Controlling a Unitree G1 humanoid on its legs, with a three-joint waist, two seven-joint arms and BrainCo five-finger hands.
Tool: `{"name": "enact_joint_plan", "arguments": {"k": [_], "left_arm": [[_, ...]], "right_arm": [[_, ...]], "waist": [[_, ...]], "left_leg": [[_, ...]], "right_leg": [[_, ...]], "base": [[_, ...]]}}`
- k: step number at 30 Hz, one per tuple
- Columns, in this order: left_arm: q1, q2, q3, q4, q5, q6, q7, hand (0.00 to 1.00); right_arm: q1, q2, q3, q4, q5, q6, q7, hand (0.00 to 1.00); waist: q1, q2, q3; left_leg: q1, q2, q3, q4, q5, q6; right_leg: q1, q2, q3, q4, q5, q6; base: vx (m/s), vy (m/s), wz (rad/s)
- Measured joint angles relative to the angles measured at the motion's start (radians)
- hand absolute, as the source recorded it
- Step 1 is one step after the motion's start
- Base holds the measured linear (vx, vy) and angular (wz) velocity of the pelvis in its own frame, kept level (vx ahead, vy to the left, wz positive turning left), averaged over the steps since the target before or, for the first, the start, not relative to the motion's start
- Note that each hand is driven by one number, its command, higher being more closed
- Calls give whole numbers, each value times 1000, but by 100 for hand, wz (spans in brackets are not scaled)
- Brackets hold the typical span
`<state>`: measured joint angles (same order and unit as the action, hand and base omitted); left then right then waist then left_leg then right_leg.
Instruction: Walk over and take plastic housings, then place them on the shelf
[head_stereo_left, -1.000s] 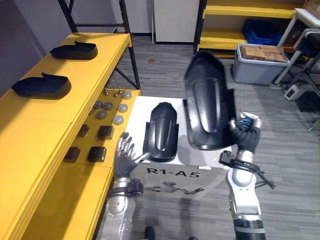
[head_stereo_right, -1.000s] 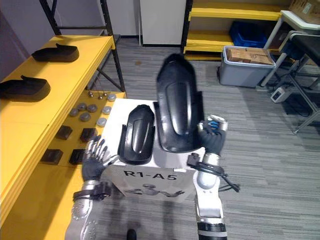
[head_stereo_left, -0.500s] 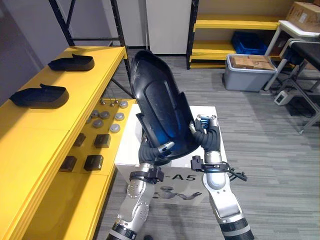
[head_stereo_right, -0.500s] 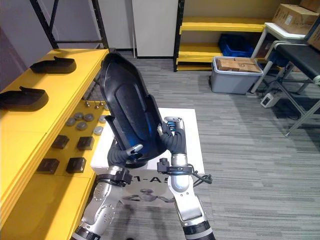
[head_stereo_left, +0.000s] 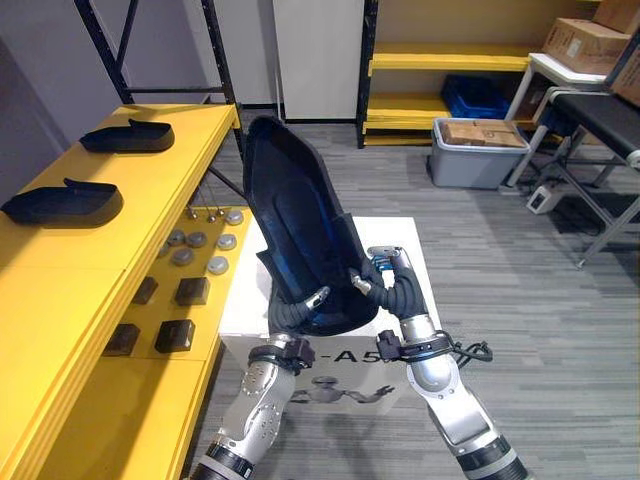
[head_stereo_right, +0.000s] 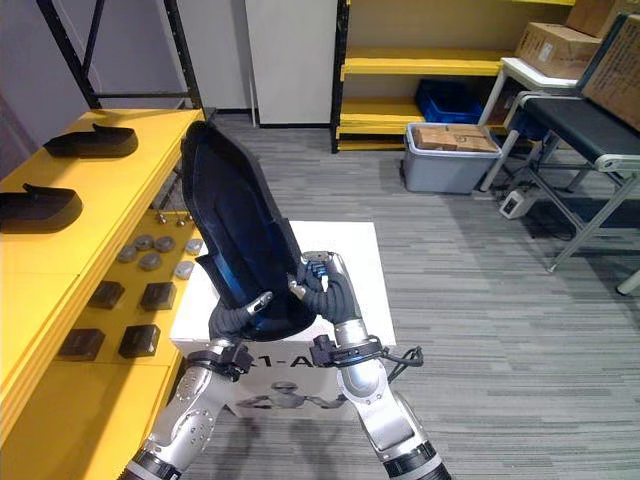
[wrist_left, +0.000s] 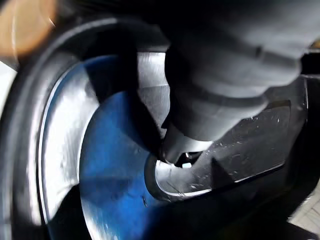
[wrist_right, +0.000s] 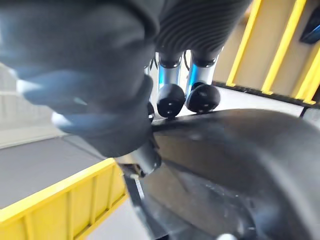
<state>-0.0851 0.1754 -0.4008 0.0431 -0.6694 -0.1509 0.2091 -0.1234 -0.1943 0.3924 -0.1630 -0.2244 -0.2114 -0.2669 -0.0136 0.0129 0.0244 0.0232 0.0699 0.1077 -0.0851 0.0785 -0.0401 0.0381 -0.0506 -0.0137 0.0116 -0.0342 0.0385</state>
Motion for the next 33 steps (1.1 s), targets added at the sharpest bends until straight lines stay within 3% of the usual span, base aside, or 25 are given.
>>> {"name": "enact_joint_plan", "arguments": {"k": [8,12,14,19,23,26,33], "left_arm": [[5,-59,55,-44,211,21,-7,100],[20,-115,102,-103,311,20,-20,100],[47,-136,151,-118,344,19,-18,100],[127,-144,259,-148,359,19,-16,100],[173,-150,308,-197,376,19,-15,100],[209,-162,336,-252,401,7,-18,100],[267,-176,331,-270,438,4,-49,100]], "right_arm": [[26,12,-118,-69,197,-9,106,0],[49,69,-284,-166,282,-34,116,0],[69,84,-426,-200,315,-52,95,0],[163,85,-626,-184,356,-69,61,0],[247,85,-720,18,358,-70,53,0],[295,85,-749,235,358,-40,60,0],[365,98,-742,729,415,35,158,0]], "waist": [[4,-1,0],[-2,-1,0],[-8,-1,0],[-22,0,0],[-23,0,1],[-22,0,1],[-9,0,2]], "left_leg": [[6,-1,-1,0,0,0],[8,-1,1,-1,0,0],[8,-1,1,-1,0,0],[5,0,4,-1,0,0],[3,0,5,-1,-1,-1],[1,0,3,-1,-2,-3],[5,0,-1,-1,-2,-3]], "right_leg": [[2,-1,-1,9,-1,1],[2,-1,1,10,-1,1],[2,-1,1,10,-1,2],[-3,0,3,8,-2,3],[-4,-1,3,8,-2,3],[-5,-1,2,6,-3,4],[13,-2,-5,4,-3,4]], "base": [[0,0,0],[0,0,0],[0,0,0],[0,0,-1],[0,0,0],[0,0,0],[0,0,1]]}}
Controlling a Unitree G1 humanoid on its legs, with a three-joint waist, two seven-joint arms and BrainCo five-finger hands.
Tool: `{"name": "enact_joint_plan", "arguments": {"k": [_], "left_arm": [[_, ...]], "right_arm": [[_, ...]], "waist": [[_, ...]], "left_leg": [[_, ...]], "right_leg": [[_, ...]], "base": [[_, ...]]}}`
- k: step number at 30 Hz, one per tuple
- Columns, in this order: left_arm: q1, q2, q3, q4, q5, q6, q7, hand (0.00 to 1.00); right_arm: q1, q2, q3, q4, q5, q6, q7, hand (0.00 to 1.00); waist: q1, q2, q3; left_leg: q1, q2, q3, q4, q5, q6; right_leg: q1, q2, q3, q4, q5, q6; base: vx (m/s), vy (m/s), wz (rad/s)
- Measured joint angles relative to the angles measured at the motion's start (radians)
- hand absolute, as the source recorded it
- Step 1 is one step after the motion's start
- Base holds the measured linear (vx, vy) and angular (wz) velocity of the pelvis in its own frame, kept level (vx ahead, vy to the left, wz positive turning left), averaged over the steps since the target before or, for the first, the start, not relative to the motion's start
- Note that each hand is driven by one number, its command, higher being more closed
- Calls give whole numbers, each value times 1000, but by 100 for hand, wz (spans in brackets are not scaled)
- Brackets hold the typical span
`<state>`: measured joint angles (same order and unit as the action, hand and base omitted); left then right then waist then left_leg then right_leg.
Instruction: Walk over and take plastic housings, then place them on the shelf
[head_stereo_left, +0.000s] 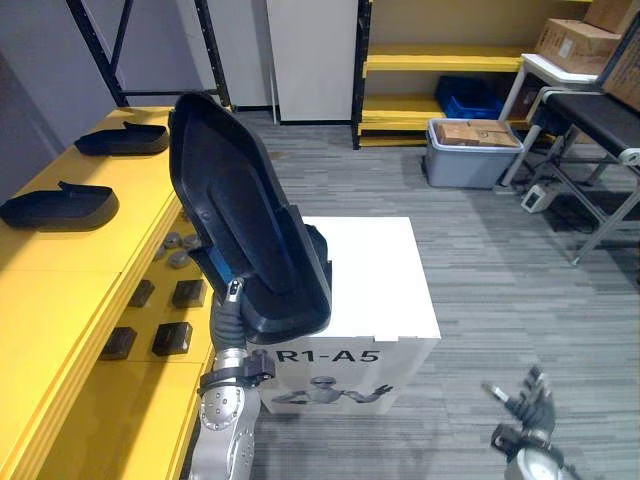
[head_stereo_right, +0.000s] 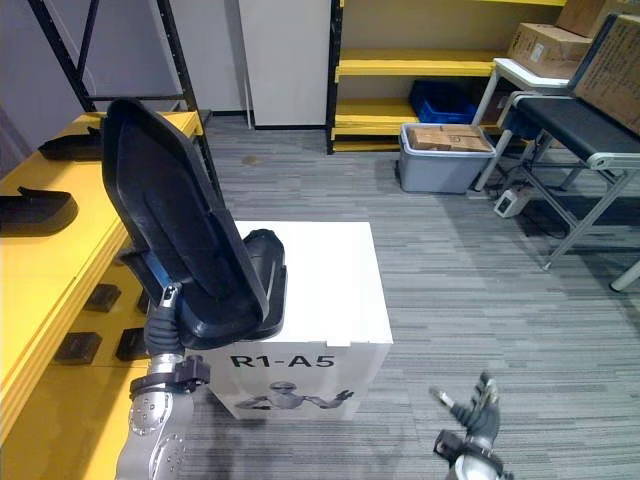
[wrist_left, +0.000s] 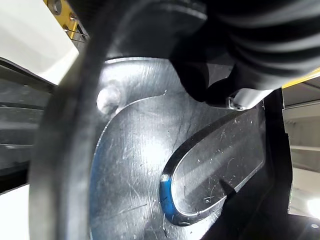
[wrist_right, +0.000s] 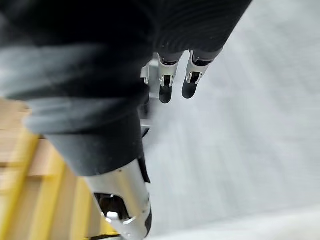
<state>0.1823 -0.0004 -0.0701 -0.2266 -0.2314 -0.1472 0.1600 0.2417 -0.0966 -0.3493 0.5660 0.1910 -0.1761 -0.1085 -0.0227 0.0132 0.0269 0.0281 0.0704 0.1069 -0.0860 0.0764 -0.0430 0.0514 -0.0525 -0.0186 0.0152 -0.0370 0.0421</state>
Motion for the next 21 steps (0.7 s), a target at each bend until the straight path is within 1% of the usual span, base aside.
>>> {"name": "enact_joint_plan", "arguments": {"k": [2,4,6,7,10,11,12,13,14,15,16,17,18,19,20,21], "left_arm": [[17,-5,-7,0,0,0,-10,100],[34,-9,-18,0,0,0,-17,100],[41,-16,-26,-2,0,0,-27,100],[62,-26,-26,-6,0,0,-36,100],[80,-28,-31,-8,0,0,-39,100],[95,-28,-32,-23,0,1,-39,100],[105,-29,-34,-43,0,1,-41,100],[108,-30,-34,-55,0,1,-42,100],[116,-37,-34,-87,-1,1,-40,100],[116,-38,-34,-92,-1,1,-40,100],[115,-42,-30,-102,-3,-1,-36,100],[112,-43,-27,-102,-4,-4,-36,100],[112,-47,-20,-102,-14,-7,-33,100],[116,-48,-7,-101,-20,-7,-32,100],[116,-48,-1,-97,-20,-8,-32,100],[123,-46,9,-79,-21,-13,-29,100]], "right_arm": [[10,22,4,92,11,12,25,0],[31,35,59,159,14,31,58,0],[43,40,97,179,14,42,76,0],[40,45,129,196,12,46,91,0],[40,54,157,200,-1,47,94,0],[37,59,177,200,-12,48,95,0],[32,61,198,200,-25,48,94,0],[28,61,207,200,-33,48,93,0],[21,62,214,197,-42,48,92,0],[20,63,213,195,-43,48,91,0],[17,61,213,194,-51,48,90,0],[8,59,214,198,-61,48,89,0],[-14,39,213,206,-77,49,85,0],[-39,16,214,218,-83,50,84,0],[-54,8,213,231,-84,50,82,0],[-88,-7,212,247,-85,51,79,0]], "waist": [[5,0,0],[11,1,0],[15,1,0],[25,1,0],[42,-3,4],[41,-6,7],[48,-13,20],[53,-13,27],[61,-16,41],[63,-14,43],[64,-28,51],[65,-30,56],[69,-18,66],[70,-2,68],[69,-2,69],[83,-14,72]], "left_leg": [[8,1,-1,0,-1,-1],[12,3,-8,0,-3,-3],[11,2,-23,-1,-4,-5],[11,1,-25,-4,-9,-11],[8,-2,-40,-4,-9,-9],[2,-7,-67,-3,-5,-9],[-12,-18,-107,10,-1,-8],[-29,-28,-133,28,1,-6],[-96,-43,-181,73,-27,18],[-102,-39,-165,76,-34,23],[-135,-28,-66,99,-59,60],[-158,-9,11,136,-68,71],[-198,43,181,212,-71,73],[-201,91,308,247,-46,106],[-201,84,322,250,-34,94],[-198,34,317,222,-48,105]], "right_leg": [[10,-1,-4,1,-3,2],[18,-4,-19,6,-10,5],[21,-6,-25,14,-16,7],[22,-8,-28,18,-20,11],[22,-12,-54,32,-29,11],[23,-18,-81,52,-43,12],[23,-26,-125,79,-59,12],[22,-33,-155,97,-70,13],[17,-63,-280,136,-77,14],[18,-67,-304,141,-77,14],[25,-95,-391,150,-76,14],[31,-110,-428,151,-77,14],[50,-120,-499,153,-77,14],[70,-125,-554,174,-90,33],[83,-138,-577,188,-104,54],[97,-180,-627,201,-107,62]], "base": [[-6,2,6],[-28,-4,13],[-37,0,18],[-49,4,13],[-31,-4,21],[-7,-26,73],[-3,-31,93],[-37,-16,178],[-40,-2,158],[-27,8,225],[24,9,158],[44,21,215],[95,41,181],[120,54,167],[189,167,127],[165,193,88]]}}
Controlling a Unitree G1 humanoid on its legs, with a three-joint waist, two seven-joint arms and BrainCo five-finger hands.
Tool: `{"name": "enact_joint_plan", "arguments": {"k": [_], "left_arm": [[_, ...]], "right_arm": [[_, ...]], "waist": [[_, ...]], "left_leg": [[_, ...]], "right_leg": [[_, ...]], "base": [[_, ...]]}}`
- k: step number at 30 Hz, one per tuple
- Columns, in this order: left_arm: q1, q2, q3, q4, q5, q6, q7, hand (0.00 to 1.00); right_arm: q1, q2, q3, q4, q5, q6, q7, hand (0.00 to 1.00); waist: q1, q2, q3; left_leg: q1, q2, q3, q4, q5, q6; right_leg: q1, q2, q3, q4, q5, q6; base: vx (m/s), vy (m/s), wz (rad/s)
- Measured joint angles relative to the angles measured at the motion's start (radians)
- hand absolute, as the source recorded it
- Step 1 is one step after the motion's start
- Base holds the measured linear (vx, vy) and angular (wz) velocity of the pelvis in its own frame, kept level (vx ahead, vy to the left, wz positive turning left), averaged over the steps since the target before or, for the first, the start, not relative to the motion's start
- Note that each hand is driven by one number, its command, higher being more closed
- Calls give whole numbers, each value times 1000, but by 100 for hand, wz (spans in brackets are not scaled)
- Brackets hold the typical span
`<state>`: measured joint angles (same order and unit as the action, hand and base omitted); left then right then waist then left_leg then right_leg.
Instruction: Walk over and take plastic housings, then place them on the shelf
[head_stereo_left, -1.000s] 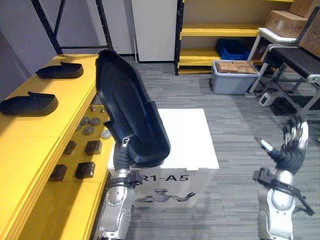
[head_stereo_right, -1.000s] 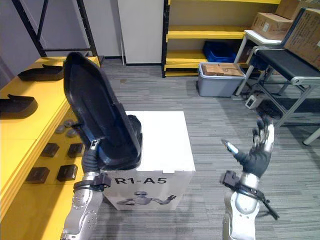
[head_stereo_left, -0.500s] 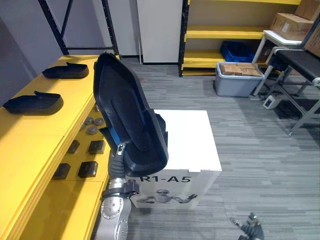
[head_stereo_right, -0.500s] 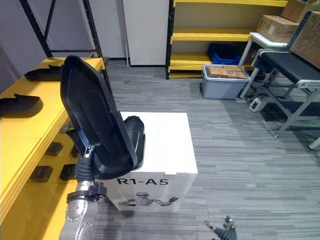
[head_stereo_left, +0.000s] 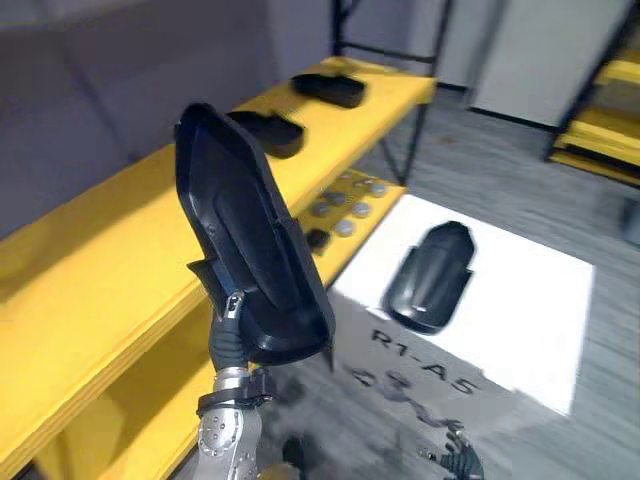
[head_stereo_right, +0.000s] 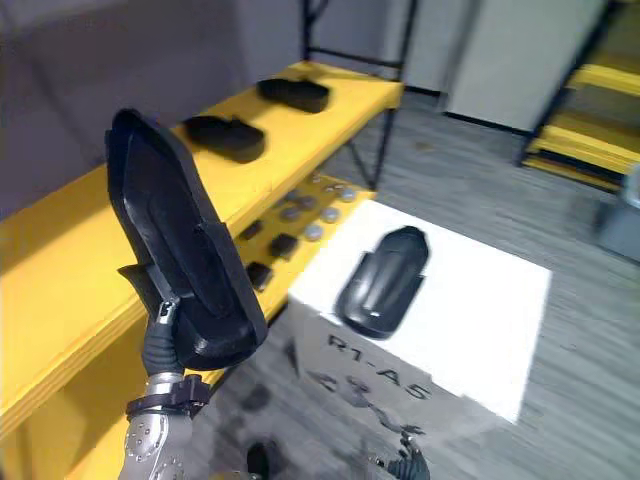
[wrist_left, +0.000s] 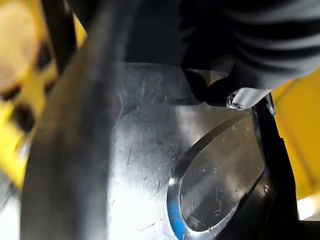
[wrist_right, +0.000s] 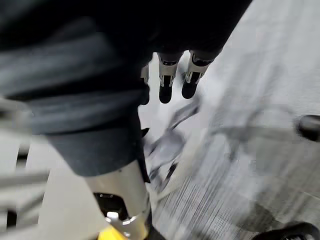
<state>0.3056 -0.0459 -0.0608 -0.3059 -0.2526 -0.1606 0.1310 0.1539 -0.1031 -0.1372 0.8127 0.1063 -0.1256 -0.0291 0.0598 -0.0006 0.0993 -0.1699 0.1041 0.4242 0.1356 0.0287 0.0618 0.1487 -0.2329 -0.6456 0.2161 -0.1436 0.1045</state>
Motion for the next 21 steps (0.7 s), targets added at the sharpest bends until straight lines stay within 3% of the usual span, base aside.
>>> {"name": "enact_joint_plan", "arguments": {"k": [3,5,6,7,8,10,11,13,15,16,17,18,19,20,21], "left_arm": [[-12,13,0,31,2,-1,-4,100],[-16,14,1,58,2,6,-4,100],[-18,11,-2,72,3,10,-3,100],[-29,14,-11,88,9,17,1,100],[-53,25,-11,106,18,17,13,100],[-91,28,-13,136,23,17,36,100],[-98,28,-15,140,23,17,43,100],[-119,28,-41,140,25,16,61,100],[-145,22,-85,138,25,16,71,100],[-146,18,-92,133,26,16,71,100],[-143,15,-113,122,37,11,72,100],[-144,14,-113,121,43,2,72,100],[-142,9,-113,126,42,1,74,100],[-140,3,-114,132,43,2,74,100],[-148,-3,-128,134,42,3,69,100]], "right_arm": [[-34,0,-1,5,-12,3,-1,0],[-47,22,0,10,-21,7,0,0],[-52,25,0,9,-27,10,0,0],[-57,22,0,4,-41,17,0,0],[-61,25,4,-6,-42,17,1,0],[-62,23,29,-31,-42,17,0,0],[-58,29,42,-59,-42,17,0,0],[-26,52,41,-120,-41,17,0,0],[24,80,42,-166,-39,18,-1,0],[41,83,44,-175,-38,18,0,0],[69,84,52,-181,-38,19,0,0],[90,89,62,-190,-38,19,1,0],[92,91,59,-191,-37,21,1,0],[94,94,60,-193,-37,24,0,0],[92,98,60,-203,-38,24,1,0]], "waist": [[-20,-10,12],[-21,-23,20],[-23,-28,25],[-49,-22,38],[-55,-20,41],[-58,-20,55],[-56,-24,55],[-64,-23,56],[-72,-31,54],[-75,-36,51],[-66,-59,37],[-43,-83,20],[-40,-74,17],[-45,-60,4],[-54,-51,-3]], "left_leg": [[2,-47,22,-18,-3,7],[4,-110,-53,-4,-11,37],[15,-144,-102,8,-30,50],[54,-183,-203,13,-57,56],[66,-188,-255,12,-65,51],[107,-202,-311,7,-77,52],[126,-210,-322,9,-90,45],[145,-222,-366,23,-105,44],[150,-229,-431,56,-136,15],[150,-231,-443,74,-151,12],[145,-243,-462,115,-190,11],[134,-246,-452,166,-243,13],[129,-228,-448,197,-279,5],[118,-164,-383,232,-318,-21],[119,-95,-309,249,-315,-50]], "right_leg": [[51,-39,-93,-25,18,27],[92,-93,-163,34,23,29],[90,-146,-165,150,29,20],[24,-210,-27,426,41,-105],[-65,-156,154,522,-27,-100],[-189,-29,443,544,-109,-51],[-246,11,538,520,-130,-26],[-321,61,625,450,-140,-11],[-342,126,735,328,-137,-5],[-340,128,741,298,-131,-11],[-336,113,723,243,-104,-35],[-328,99,713,206,-33,-29],[-316,108,698,205,-31,-10],[-289,126,670,174,-26,-18],[-260,145,639,141,-23,-30]], "base": [[217,208,132],[222,219,126],[241,244,180],[310,251,209],[272,172,187],[204,54,99],[182,37,55],[194,-10,62],[172,-75,107],[186,-119,99],[232,-158,57],[257,-181,35],[266,-215,20],[307,-287,38],[297,-266,38]]}}
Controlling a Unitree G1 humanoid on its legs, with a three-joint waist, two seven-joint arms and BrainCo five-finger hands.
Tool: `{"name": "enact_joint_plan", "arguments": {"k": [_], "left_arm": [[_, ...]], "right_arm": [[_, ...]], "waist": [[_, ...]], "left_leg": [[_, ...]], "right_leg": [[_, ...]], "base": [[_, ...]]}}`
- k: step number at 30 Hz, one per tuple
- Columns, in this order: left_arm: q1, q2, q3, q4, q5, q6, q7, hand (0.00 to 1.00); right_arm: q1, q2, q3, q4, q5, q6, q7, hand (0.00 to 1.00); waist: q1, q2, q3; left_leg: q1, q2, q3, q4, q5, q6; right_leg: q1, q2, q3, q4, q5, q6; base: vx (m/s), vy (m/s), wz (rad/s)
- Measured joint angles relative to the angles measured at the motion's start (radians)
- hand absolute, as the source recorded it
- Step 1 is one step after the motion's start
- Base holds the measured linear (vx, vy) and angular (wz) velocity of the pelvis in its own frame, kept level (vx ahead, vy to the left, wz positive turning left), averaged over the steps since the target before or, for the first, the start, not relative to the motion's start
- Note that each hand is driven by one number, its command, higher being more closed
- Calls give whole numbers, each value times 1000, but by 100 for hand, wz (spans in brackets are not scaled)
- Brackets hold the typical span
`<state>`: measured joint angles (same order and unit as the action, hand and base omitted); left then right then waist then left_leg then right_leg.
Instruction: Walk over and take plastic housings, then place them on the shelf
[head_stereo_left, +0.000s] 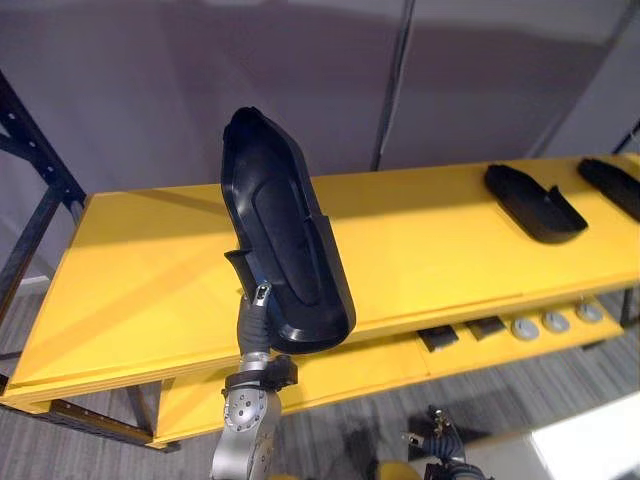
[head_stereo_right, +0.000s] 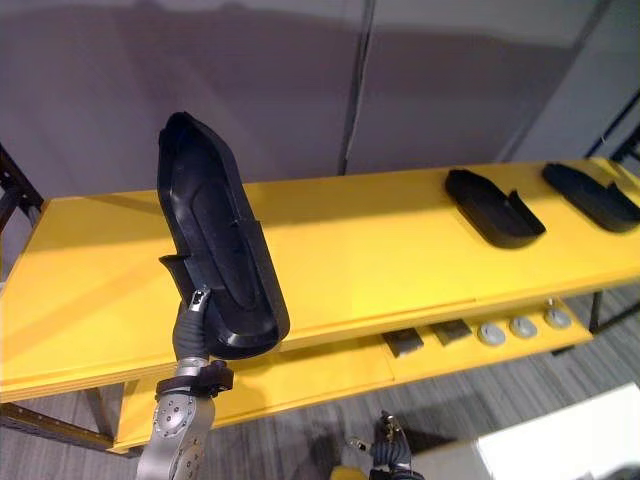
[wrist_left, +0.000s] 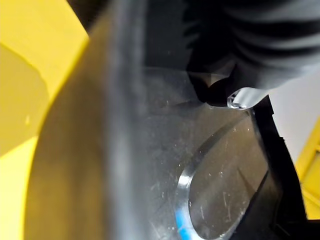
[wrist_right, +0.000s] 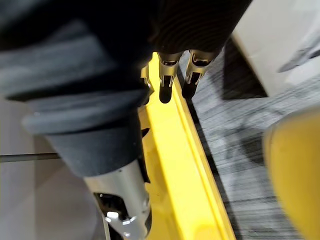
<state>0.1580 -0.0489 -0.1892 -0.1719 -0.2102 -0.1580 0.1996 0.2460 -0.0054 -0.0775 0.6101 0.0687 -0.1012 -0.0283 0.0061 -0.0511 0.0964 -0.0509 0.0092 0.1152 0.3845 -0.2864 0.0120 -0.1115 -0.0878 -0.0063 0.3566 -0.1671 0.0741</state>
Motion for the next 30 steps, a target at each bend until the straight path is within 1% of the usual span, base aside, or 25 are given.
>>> {"name": "enact_joint_plan", "arguments": {"k": [3,6,9,10,12,14,15,16,17,18,19,20,21,23,24,27,30], "left_arm": [[-11,0,-38,10,7,4,-12,100],[-44,3,-70,54,24,9,-14,100],[-93,3,-87,94,49,16,-11,100],[-121,3,-91,123,59,18,-7,100],[-165,2,-94,179,59,30,-6,100],[-216,9,-94,245,82,50,6,100],[-257,13,-91,297,99,61,12,100],[-279,19,-91,331,106,64,15,100],[-343,9,-93,418,123,73,17,100],[-359,10,-88,453,129,79,17,100],[-388,10,-69,508,141,97,32,100],[-403,10,-60,536,145,104,42,100],[-453,18,-34,608,147,121,61,100],[-480,28,-25,644,157,134,76,100],[-506,30,-13,679,157,149,84,100],[-546,31,-2,723,159,153,91,100],[-615,27,8,774,176,159,109,100]], "right_arm": [[1,0,0,-28,0,0,1,0],[4,3,1,-46,0,0,2,0],[10,3,2,-46,0,0,4,0],[16,3,1,-46,0,0,6,0],[27,2,2,-45,0,0,8,0],[32,1,2,-40,-1,0,12,0],[24,4,2,-26,-1,0,12,0],[14,10,1,-3,-1,-1,12,0],[-25,-21,-2,54,-1,1,12,0],[-44,-23,3,79,-1,4,12,0],[-53,-14,17,85,-1,3,17,0],[-54,-8,19,85,-2,3,20,0],[-62,2,18,98,-2,3,21,0],[-72,2,15,123,-2,3,21,0],[-75,2,15,141,-3,4,21,0],[-77,-1,15,153,-3,4,21,0],[-97,-19,17,167,-3,4,21,0]], "waist": [[-2,7,-21],[0,9,-40],[-1,9,-63],[-3,11,-67],[-7,13,-85],[-26,14,-94],[-30,-20,-87],[-27,-30,-91],[-56,7,-89],[-55,9,-88],[-56,12,-87],[-61,11,-88],[-80,1,-91],[-86,3,-87],[-95,4,-84],[-108,6,-82],[-127,12,-65]], "left_leg": [[23,11,-1,-27,11,-7],[77,7,1,-78,20,-22],[100,4,11,-103,23,-27],[113,4,22,-108,27,-34],[123,3,25,-107,39,-54],[120,1,27,-69,57,-83],[64,-13,32,23,48,-96],[58,-15,48,-22,19,-56],[84,37,43,-294,201,-47],[98,29,54,-308,204,-39],[101,35,58,-306,208,-44],[100,35,58,-306,208,-44],[98,33,51,-319,207,-45],[99,38,53,-323,209,-47],[108,47,55,-337,218,-60],[114,64,56,-368,239,-72],[116,70,58,-424,285,-79]], "right_leg": [[47,13,-17,-63,1,-4],[104,15,-16,-119,5,-10],[124,15,-8,-145,8,-15],[141,15,-6,-162,16,-25],[156,15,-3,-179,36,-31],[177,9,-3,-198,62,-55],[182,-31,4,-196,67,-56],[182,-50,23,-197,67,-56],[175,-28,24,-184,65,-44],[161,-32,37,-165,63,-41],[143,-27,59,-164,58,-27],[148,-22,74,-186,61,-26],[150,-18,80,-210,82,-26],[146,-11,84,-210,83,-24],[146,-1,84,-210,83,-24],[138,16,85,-210,83,-24],[116,32,94,-210,84,-24]], "base": [[205,-116,19],[207,-9,-1],[168,35,-7],[155,46,-9],[141,46,-8],[128,69,-5],[79,97,-6],[67,94,10],[30,68,-2],[39,76,-20],[22,68,-34],[45,43,-14],[38,-6,2],[13,-60,-6],[-9,-97,-9],[-28,-105,-6],[-87,-81,-10]]}}
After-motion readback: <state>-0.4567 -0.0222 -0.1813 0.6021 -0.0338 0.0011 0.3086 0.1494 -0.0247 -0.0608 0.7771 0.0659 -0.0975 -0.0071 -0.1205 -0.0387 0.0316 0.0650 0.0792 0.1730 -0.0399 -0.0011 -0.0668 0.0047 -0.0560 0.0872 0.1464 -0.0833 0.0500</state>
